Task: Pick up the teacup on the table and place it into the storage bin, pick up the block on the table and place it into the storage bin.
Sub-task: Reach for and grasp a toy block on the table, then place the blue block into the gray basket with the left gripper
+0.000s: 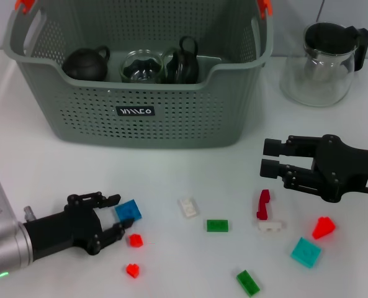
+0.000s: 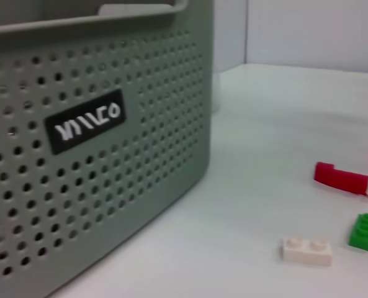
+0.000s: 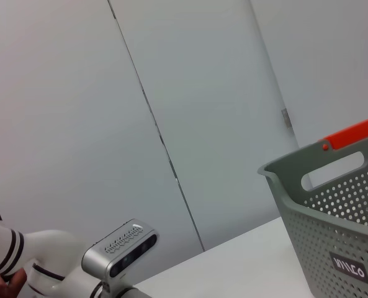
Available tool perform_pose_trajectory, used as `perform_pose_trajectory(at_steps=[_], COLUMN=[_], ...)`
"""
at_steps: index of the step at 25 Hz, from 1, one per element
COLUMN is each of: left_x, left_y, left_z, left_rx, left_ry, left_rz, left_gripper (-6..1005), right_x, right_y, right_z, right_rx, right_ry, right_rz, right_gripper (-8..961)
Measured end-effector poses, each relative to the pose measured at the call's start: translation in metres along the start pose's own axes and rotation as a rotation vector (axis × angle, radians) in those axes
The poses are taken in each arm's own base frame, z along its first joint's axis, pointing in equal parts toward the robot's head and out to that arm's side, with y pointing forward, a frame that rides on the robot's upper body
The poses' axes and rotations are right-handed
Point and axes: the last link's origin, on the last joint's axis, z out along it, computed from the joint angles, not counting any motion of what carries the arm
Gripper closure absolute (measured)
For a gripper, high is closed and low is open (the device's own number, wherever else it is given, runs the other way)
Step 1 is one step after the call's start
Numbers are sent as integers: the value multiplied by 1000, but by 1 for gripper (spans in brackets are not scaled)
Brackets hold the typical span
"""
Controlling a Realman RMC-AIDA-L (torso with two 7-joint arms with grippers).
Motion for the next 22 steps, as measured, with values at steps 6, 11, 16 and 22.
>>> perform_pose_trajectory(at_steps=[6,11,16,22], left_x=[1,1,2,11], left_y=[-3,-2,-2,-8], left_z=[0,1,-3,-22], left_rx=[-3,-10,-14,-18], left_ry=[-11,-13,-8,46], left_rz=[-8,-5,-12,-66], left_gripper=[482,578,599,600], right_x=[0,-1,-1,-1], right_y=[0,0,0,0], right_z=[-1,0,0,-1], right_rx=[-1,-4,-6,-3], right_ry=[0,0,0,-2], right_rz=[0,-1,-2,-3], right_gripper=[459,459,459,459])
